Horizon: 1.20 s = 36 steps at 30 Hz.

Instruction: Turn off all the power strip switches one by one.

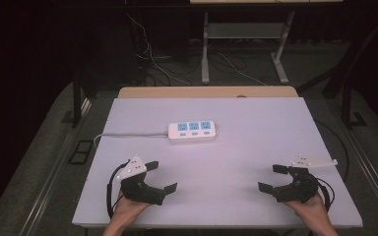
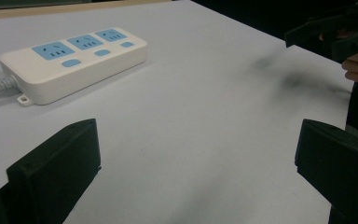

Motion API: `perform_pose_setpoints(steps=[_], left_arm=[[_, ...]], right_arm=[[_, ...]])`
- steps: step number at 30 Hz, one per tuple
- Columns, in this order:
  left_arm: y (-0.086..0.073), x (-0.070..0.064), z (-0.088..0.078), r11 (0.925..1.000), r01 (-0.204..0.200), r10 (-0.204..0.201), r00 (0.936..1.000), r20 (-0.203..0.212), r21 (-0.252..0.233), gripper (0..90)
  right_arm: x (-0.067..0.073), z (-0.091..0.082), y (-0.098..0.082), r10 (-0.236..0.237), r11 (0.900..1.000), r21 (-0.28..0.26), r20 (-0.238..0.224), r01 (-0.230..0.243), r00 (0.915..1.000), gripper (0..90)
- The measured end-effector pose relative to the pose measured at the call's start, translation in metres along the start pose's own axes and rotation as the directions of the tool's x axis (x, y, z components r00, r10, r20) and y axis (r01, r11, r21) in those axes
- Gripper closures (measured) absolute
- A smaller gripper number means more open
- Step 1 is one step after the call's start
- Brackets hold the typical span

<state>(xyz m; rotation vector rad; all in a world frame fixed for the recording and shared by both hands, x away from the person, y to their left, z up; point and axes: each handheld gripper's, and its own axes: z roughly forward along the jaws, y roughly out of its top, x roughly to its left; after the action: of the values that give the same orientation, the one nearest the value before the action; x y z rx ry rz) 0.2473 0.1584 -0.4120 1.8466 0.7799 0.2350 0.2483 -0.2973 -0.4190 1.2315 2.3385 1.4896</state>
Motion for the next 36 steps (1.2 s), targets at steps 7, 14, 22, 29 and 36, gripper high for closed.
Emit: perform_pose_setpoints(steps=[7, 14, 22, 29, 36], left_arm=[[0.003, -0.001, 0.004, 0.9994, -0.008, 0.008, 0.9999, 0.010, 0.032, 0.0], [0.009, -0.002, 0.004, 0.9977, -0.011, 0.009, 0.9998, 0.017, 0.067, 0.0], [0.018, 0.000, 0.007, 0.9955, -0.005, 0.002, 0.9994, 0.034, 0.094, 0.0], [0.032, 0.005, 0.010, 0.9951, -0.009, 0.004, 0.9990, 0.044, 0.099, 0.0], [0.046, 0.012, 0.010, 0.9949, -0.008, 0.003, 0.9988, 0.049, 0.100, 0.0]], right_arm=[[0.000, -0.001, -0.001, 0.000, 1.000, 0.003, 0.000, 0.000, 1.0000, 0.7], [0.000, -0.002, -0.001, 0.004, 1.000, -0.005, 0.002, -0.004, 1.0000, 0.7], [-0.001, -0.004, -0.002, 0.006, 1.000, -0.010, 0.006, -0.006, 1.0000, 0.6], [-0.001, -0.005, -0.003, 0.008, 1.000, -0.013, 0.007, -0.008, 0.9999, 0.7], [0.000, -0.006, -0.003, 0.004, 1.000, -0.014, 0.009, -0.004, 1.0000, 0.7]])
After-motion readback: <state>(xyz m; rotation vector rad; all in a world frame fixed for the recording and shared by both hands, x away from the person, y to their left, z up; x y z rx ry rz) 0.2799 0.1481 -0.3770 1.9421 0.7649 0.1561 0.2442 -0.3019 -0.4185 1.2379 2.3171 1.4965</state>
